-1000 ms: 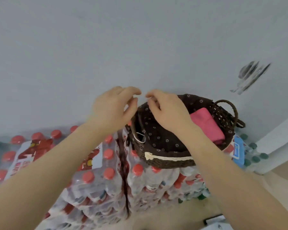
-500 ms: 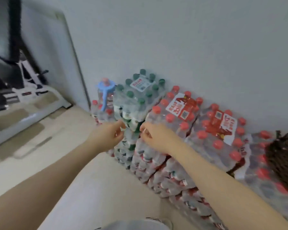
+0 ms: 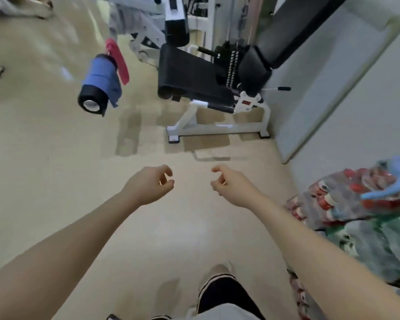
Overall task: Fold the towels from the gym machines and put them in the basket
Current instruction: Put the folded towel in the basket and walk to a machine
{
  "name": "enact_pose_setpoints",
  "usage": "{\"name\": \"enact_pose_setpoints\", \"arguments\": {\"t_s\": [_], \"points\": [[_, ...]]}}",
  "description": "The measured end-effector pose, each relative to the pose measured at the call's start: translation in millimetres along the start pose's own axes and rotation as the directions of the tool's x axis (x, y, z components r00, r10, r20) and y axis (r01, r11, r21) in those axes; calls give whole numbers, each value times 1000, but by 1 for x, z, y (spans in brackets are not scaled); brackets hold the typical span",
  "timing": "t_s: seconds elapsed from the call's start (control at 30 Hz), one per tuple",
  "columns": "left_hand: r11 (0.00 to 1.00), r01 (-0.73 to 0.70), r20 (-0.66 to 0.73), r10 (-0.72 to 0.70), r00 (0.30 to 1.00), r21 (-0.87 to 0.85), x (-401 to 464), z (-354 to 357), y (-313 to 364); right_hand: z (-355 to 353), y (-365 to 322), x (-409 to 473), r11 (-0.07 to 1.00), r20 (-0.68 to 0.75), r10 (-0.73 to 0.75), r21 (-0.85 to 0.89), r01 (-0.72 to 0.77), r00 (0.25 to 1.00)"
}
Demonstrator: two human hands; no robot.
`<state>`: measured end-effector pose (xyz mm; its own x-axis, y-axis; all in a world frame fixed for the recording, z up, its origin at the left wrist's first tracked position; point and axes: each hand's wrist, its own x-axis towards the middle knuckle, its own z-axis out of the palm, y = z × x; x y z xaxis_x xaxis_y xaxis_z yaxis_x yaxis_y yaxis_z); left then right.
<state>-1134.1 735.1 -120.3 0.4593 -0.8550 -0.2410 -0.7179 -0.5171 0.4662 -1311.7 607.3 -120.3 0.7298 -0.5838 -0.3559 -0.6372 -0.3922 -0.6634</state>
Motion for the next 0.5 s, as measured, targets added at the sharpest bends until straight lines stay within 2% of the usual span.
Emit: {"name": "enact_pose_setpoints", "arguments": {"t_s": [0.1,0.2,0.5], "points": [[979,136,-42,-144,989,-151,24,-18,-54,16,-33,63,998,97,-38,-36,41,995],[939,201,-64,-227,972,-280,72,-45,-95,18,-66,129,997,129,-47,-53,54,991],[909,287,-117,-334,935,-301,209,-166,-201,21,-204,339,972,272,-125,-160,173,954]]}}
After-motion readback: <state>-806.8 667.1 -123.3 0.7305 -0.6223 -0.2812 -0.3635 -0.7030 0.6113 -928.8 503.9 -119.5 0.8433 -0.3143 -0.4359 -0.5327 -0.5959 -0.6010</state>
